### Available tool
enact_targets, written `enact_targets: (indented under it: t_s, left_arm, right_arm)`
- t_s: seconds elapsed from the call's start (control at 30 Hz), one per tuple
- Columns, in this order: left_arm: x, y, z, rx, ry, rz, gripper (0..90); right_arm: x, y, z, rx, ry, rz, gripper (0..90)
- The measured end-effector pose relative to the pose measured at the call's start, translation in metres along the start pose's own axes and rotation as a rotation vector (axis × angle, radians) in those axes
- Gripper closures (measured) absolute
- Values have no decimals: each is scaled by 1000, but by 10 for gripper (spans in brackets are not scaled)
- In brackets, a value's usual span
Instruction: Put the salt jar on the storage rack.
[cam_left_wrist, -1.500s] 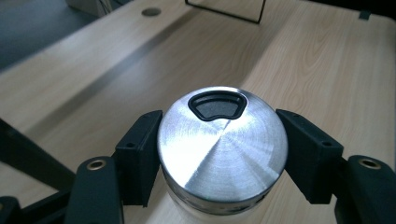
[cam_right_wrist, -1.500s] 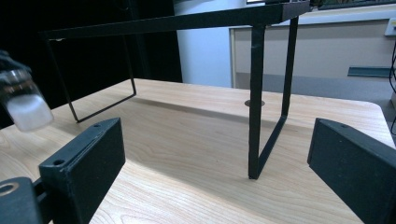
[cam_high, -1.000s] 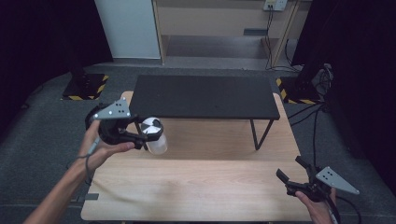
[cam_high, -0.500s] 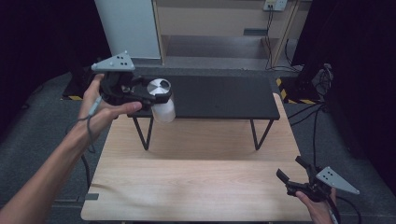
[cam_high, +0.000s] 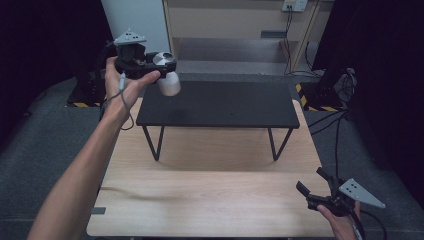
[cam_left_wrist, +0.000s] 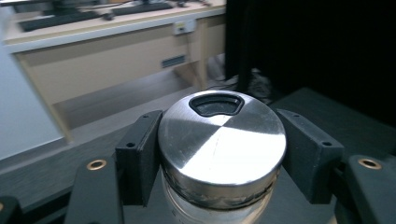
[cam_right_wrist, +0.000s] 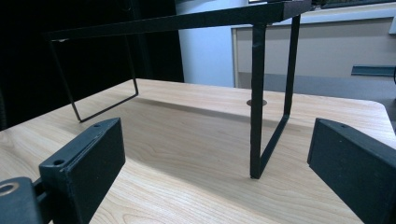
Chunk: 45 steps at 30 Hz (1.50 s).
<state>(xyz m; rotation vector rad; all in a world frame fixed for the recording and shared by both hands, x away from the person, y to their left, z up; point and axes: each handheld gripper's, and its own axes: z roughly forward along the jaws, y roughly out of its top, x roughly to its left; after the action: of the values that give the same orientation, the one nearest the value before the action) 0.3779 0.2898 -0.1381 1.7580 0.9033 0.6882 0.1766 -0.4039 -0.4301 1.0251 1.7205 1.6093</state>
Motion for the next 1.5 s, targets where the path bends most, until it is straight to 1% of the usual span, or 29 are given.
enact_targets:
  t_s: [0.07,0.17,0.33,0.4,0.53,0.6,0.67,0.73,0.8,0.87,0.93,0.97,1.0,1.03,1.07,1.1,1.13,1.23,1.33,1.43,1.5]
  left_arm:
    - [1,0,5,13,27,3,340]
    - [5,-6,11,20,29,-17,340]
    - [5,-19,17,42,29,-25,340]
    - [6,-24,20,55,20,-28,340]
    - [8,-36,24,62,7,-46,340]
    - [8,-42,26,73,2,-49,339]
    - [9,-48,29,80,-2,-60,340]
    - [9,-54,32,89,-7,-58,339]
    - [8,-64,33,58,-10,-49,339]
    - [7,-69,32,40,-8,-49,339]
    - [7,-70,32,36,-9,-38,337]
    - [9,-72,32,29,-19,-46,333]
    - [12,-75,31,10,-35,-84,299]
    - [14,-76,30,-5,-42,-111,243]
    - [17,-76,29,-11,-55,-129,201]
    - [20,-73,27,-12,-66,-138,166]
    - [20,-72,25,-22,-68,-140,141]
    - [23,-66,16,-52,-87,-147,128]
    - [23,-51,5,-59,-97,-123,120]
    - [22,-34,-8,-65,-102,-86,115]
    - [21,-25,-17,-83,-107,-77,109]
  right_arm:
    - [0,0,0,-1,1,3,39]
    - [-1,0,1,1,3,4,39]
    - [-2,0,0,3,7,5,39]
    - [-2,0,0,1,7,2,39]
    - [-2,0,0,2,8,3,39]
    - [-2,0,0,2,8,3,39]
    - [-2,0,0,3,8,2,39]
    - [-2,0,0,4,7,2,39]
    - [-2,0,0,6,8,3,39]
    - [-2,0,0,7,7,4,39]
    - [-2,0,0,6,7,3,39]
    - [-2,0,0,6,8,4,39]
    - [-2,0,0,7,8,4,39]
    - [-2,0,0,7,9,4,39]
    - [-1,0,0,7,10,3,39]
    - [-1,0,0,6,10,3,39]
    - [-1,0,0,6,10,3,39]
    - [-1,0,0,6,10,3,39]
    - [-1,1,1,6,14,1,39]
    - [-1,1,1,6,16,-2,39]
    - [-1,1,1,8,17,-1,39]
